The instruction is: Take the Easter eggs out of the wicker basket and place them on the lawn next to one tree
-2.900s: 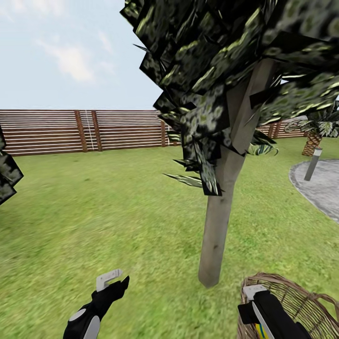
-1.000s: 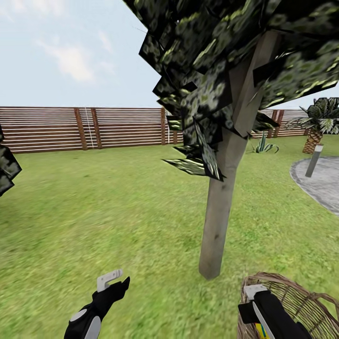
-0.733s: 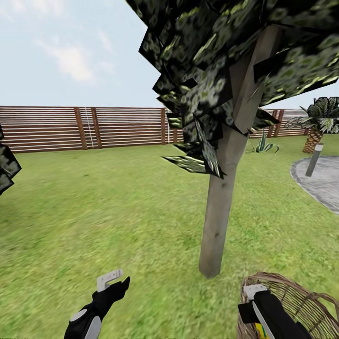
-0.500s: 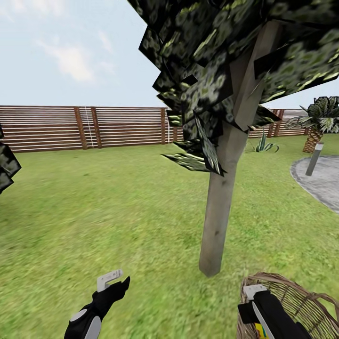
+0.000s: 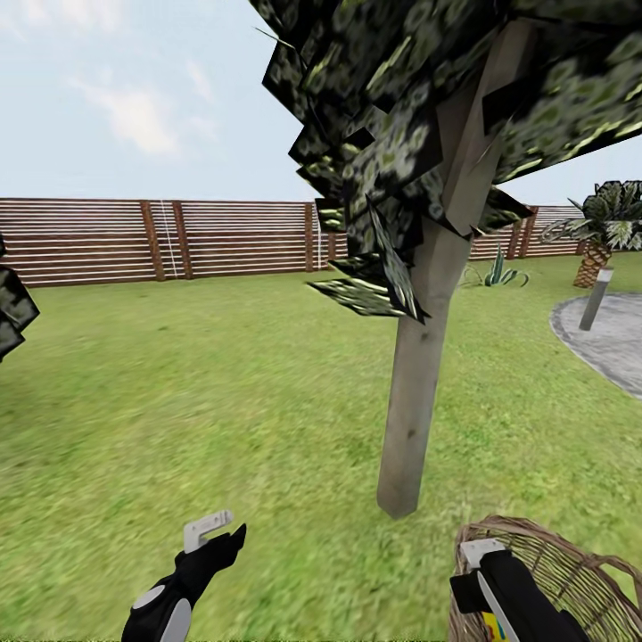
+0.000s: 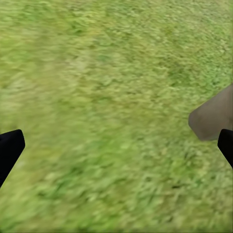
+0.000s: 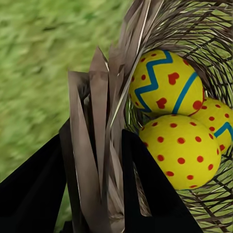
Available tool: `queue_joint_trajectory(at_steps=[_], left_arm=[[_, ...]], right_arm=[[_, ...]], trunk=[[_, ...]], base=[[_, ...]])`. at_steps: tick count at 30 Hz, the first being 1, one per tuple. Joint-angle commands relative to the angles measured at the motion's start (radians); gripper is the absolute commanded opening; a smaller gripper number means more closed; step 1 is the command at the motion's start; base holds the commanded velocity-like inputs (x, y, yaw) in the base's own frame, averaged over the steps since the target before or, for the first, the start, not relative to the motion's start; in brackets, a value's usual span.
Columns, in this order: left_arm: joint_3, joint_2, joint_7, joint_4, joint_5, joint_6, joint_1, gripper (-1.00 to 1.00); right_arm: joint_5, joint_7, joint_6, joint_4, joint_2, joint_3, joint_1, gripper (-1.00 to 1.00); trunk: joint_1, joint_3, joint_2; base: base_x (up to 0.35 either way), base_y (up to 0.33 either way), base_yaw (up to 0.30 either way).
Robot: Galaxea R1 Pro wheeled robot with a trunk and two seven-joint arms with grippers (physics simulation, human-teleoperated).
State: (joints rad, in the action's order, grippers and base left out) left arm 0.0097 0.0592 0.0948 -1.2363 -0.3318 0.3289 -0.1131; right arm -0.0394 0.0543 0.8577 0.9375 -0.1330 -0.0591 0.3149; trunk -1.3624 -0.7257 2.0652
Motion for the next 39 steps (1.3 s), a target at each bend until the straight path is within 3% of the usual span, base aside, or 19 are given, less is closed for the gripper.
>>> queue_joint_trajectory(at_steps=[1, 15, 19, 25, 30, 39], left_arm=[[0.001, 0.001, 0.005, -0.002, -0.01, 0.005, 0.0, 1.0], [0.0, 0.001, 0.005, -0.002, -0.01, 0.005, 0.0, 1.0], [0.0, 0.001, 0.005, -0.002, -0.01, 0.004, 0.0, 1.0], [-0.002, 0.001, 0.005, -0.002, -0.01, 0.005, 0.0, 1.0], [-0.002, 0.001, 0.005, -0.001, -0.01, 0.005, 0.0, 1.0], [-0.002, 0.002, 0.005, -0.002, -0.01, 0.005, 0.0, 1.0]], right_arm=[[-0.014, 0.005, 0.004, 0.001, -0.001, -0.003, 0.001, -1.0], [-0.014, 0.004, 0.004, -0.003, 0.001, -0.007, 0.001, -1.0], [-0.014, 0.004, 0.004, -0.004, 0.001, -0.007, 0.001, -1.0], [-0.014, 0.004, 0.004, -0.004, 0.0, -0.007, 0.001, -1.0], [-0.014, 0.004, 0.004, -0.003, 0.0, -0.007, 0.001, -1.0], [-0.014, 0.004, 0.004, -0.005, 0.001, -0.007, 0.001, -1.0]], trunk=[[-0.004, -0.004, 0.008], [-0.057, -0.048, 0.106], [-0.057, -0.048, 0.106], [-0.08, -0.067, 0.148], [-0.08, -0.067, 0.148], [-0.115, -0.095, 0.211]], base=[[0.0, 0.0, 0.0], [0.0, 0.0, 0.0], [0.0, 0.0, 0.0], [0.0, 0.0, 0.0], [0.0, 0.0, 0.0], [0.0, 0.0, 0.0]])
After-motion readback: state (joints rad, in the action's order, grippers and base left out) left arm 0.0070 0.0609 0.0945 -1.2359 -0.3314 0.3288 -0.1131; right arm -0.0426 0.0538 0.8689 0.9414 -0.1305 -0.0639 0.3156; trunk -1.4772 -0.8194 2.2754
